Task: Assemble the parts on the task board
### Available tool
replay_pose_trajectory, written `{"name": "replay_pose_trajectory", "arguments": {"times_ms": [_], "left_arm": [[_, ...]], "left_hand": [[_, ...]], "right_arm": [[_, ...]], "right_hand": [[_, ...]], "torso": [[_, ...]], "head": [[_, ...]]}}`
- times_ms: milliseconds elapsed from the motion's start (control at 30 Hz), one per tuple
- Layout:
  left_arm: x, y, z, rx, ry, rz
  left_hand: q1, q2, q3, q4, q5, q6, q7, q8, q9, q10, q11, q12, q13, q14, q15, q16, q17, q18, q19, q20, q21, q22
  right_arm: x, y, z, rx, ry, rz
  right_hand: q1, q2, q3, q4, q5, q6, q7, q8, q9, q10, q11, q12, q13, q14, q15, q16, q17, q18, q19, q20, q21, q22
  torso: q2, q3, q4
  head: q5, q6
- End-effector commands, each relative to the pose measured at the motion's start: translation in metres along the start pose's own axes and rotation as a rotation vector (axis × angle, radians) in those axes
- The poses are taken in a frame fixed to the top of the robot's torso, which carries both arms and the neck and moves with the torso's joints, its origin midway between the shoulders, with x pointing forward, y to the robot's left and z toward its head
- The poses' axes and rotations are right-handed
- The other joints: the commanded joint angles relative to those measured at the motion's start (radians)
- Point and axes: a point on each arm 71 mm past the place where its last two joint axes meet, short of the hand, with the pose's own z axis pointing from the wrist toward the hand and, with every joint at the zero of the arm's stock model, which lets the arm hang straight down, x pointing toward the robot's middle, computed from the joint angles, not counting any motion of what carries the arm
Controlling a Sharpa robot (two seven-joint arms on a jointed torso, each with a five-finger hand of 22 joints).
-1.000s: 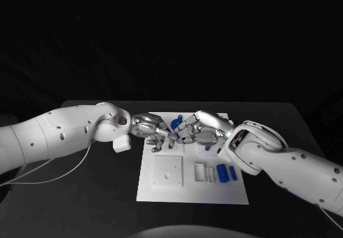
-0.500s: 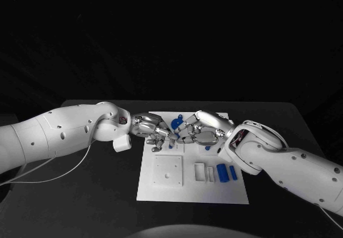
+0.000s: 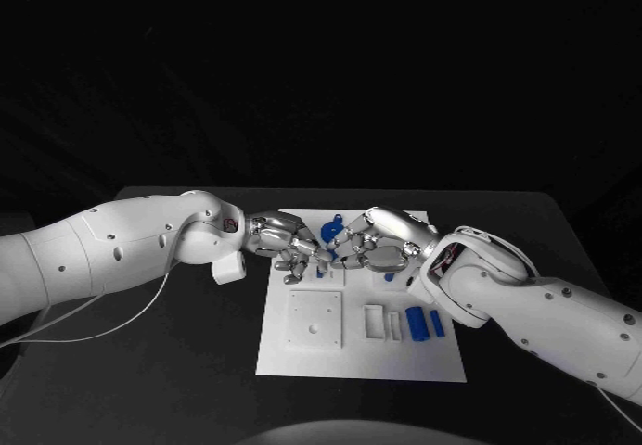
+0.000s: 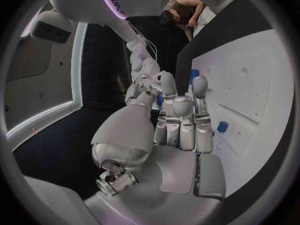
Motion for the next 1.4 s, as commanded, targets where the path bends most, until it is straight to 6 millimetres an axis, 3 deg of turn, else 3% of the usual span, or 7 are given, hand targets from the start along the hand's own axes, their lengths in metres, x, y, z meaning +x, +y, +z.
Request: {"name": "replay_pose_trajectory", "arguments": {"times_ms": [33,367,867,1067,1200,1333,1400], "left_arm": [[-0.003,-0.001,0.0,-0.003,-0.038,-0.014],[-0.005,0.001,0.0,-0.027,-0.072,-0.015],[-0.01,0.002,-0.004,-0.034,-0.147,-0.021],[-0.013,0.002,-0.005,-0.028,-0.222,-0.022],[-0.015,0.001,-0.006,-0.025,-0.273,-0.01],[-0.016,0.0,-0.006,-0.025,-0.314,0.014],[-0.016,0.0,-0.005,-0.023,-0.324,0.031]], "left_hand": [[-0.029,-0.045,-0.014,-0.005,-0.083,0.004,-0.004,0.0,-0.037,-0.006,-0.004,-0.006,-0.002,-0.001,0.001,-0.006,-0.006,-0.004,-0.001,0.005,-0.01,0.011],[-0.042,-0.073,-0.181,0.12,-0.325,0.006,0.017,0.003,-0.169,-0.014,0.005,-0.006,-0.001,-0.001,0.009,-0.012,-0.01,-0.003,0.012,0.011,-0.039,0.011],[-0.11,-0.121,-0.153,0.211,-0.408,-0.05,0.041,0.005,-0.278,-0.045,0.021,-0.006,-0.01,-0.012,0.023,-0.015,-0.015,0.008,0.018,0.025,-0.065,0.015],[-0.095,-0.129,-0.149,0.209,-0.357,-0.099,0.048,0.088,-0.382,-0.071,0.027,0.017,-0.007,-0.021,0.028,-0.01,-0.016,0.01,0.018,0.029,-0.075,0.017],[-0.08,-0.132,-0.158,0.185,-0.233,-0.159,0.046,0.17,-0.353,-0.084,0.024,0.049,0.01,-0.024,0.025,0.007,-0.008,0.007,0.014,0.027,-0.068,0.02],[-0.07,-0.105,-0.182,0.158,-0.097,-0.317,0.027,0.455,-0.18,-0.13,0.01,0.131,0.052,-0.028,0.014,0.032,0.006,-0.004,0.007,0.016,-0.047,0.02],[-0.068,-0.097,-0.184,0.159,-0.083,-0.336,0.023,0.511,-0.167,-0.142,0.008,0.151,0.056,-0.026,0.014,0.037,0.008,-0.004,0.005,0.016,-0.04,0.02]], "right_arm": [[0.0,0.0,0.0,0.006,-0.017,-0.007],[-0.001,-0.002,0.0,0.024,-0.026,-0.006],[-0.002,-0.01,-0.003,0.101,-0.019,-0.006],[-0.003,-0.015,-0.003,0.166,-0.035,0.016],[-0.004,-0.018,-0.004,0.201,-0.05,0.043],[-0.004,-0.02,-0.004,0.229,-0.061,0.069],[-0.004,-0.021,-0.005,0.238,-0.065,0.076]], "right_hand": [[-0.001,-0.004,0.009,0.0,0.008,0.006,0.0,0.003,0.003,0.006,-0.005,0.004,0.002,0.0,-0.008,-0.002,0.001,-0.01,0.032,-0.006,0.005,0.053],[-0.007,-0.007,0.008,0.005,0.011,0.009,-0.002,0.003,0.004,0.008,-0.008,0.004,0.004,0.003,-0.009,-0.004,0.001,-0.011,0.033,-0.007,0.006,0.052],[-0.011,-0.008,0.005,0.015,-0.008,0.005,-0.003,0.003,0.004,0.004,-0.009,-0.004,-0.001,0.002,-0.01,-0.012,-0.002,-0.011,0.033,-0.008,-0.004,0.049],[-0.01,-0.026,0.025,0.034,-0.004,0.004,-0.003,0.003,0.004,0.005,-0.009,-0.009,-0.002,0.004,-0.01,-0.021,-0.002,-0.012,0.037,-0.009,-0.017,0.047],[-0.012,-0.031,0.034,0.039,0.003,0.004,-0.003,0.003,0.005,0.006,-0.009,-0.009,-0.002,0.005,-0.01,-0.02,0.001,-0.011,0.039,-0.009,-0.019,0.048],[-0.014,-0.033,0.034,0.042,0.004,0.004,-0.004,0.003,0.005,0.006,-0.009,-0.009,-0.001,0.005,-0.01,-0.021,0.002,-0.011,0.039,-0.009,-0.019,0.048],[-0.015,-0.035,0.035,0.047,0.003,0.003,-0.004,0.003,0.005,0.006,-0.01,-0.011,-0.003,0.005,-0.01,-0.022,0.002,-0.011,0.04,-0.009,-0.02,0.047]], "torso": [[0.0,0.0004,-0.0008],[0.0,0.0007,-0.0009],[0.0,-0.0006,-0.0002],[0.0,-0.0002,0.0005],[0.0,0.0,-0.0001],[0.0,0.0001,-0.0003],[0.0,0.0001,-0.0003]], "head": [[0.0,-0.001],[0.001,-0.002],[-0.001,0.002],[-0.001,0.004],[0.0,0.005],[0.001,0.006],[0.001,0.007]]}}
